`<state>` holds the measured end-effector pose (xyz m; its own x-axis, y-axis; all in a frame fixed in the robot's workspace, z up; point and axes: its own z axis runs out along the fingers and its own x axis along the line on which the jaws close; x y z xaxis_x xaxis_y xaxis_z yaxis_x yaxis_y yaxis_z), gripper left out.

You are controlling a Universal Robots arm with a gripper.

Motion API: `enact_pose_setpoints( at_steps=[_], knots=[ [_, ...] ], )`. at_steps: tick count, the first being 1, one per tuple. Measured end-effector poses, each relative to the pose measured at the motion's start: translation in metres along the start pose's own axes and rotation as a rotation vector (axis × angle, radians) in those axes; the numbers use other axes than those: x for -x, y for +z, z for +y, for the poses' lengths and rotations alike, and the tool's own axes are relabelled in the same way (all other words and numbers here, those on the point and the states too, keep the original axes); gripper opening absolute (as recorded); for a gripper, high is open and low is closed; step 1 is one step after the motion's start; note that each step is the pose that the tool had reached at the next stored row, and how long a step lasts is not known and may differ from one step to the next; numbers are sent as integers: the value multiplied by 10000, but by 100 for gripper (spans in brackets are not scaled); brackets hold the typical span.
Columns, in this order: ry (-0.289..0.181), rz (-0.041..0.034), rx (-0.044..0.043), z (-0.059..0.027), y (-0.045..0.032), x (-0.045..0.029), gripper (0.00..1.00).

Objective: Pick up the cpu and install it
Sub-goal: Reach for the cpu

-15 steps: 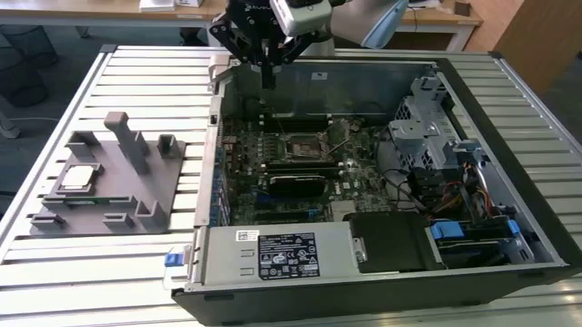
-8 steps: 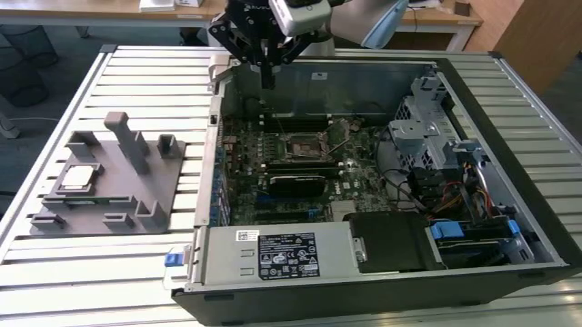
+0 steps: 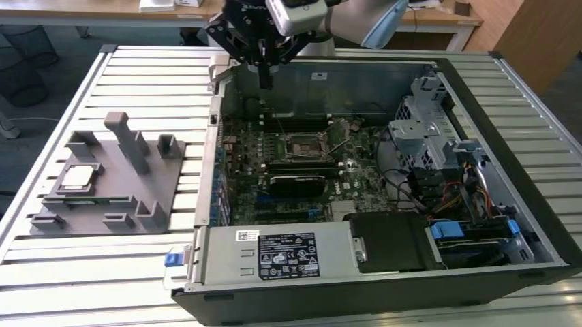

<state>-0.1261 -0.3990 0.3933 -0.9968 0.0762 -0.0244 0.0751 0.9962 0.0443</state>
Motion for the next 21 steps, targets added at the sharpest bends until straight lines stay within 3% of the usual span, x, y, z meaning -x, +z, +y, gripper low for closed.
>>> enact_pose_setpoints(
  at_steps=[21],
  knots=[
    [1, 0, 0, -5, -2, -71, 11]
  ],
)
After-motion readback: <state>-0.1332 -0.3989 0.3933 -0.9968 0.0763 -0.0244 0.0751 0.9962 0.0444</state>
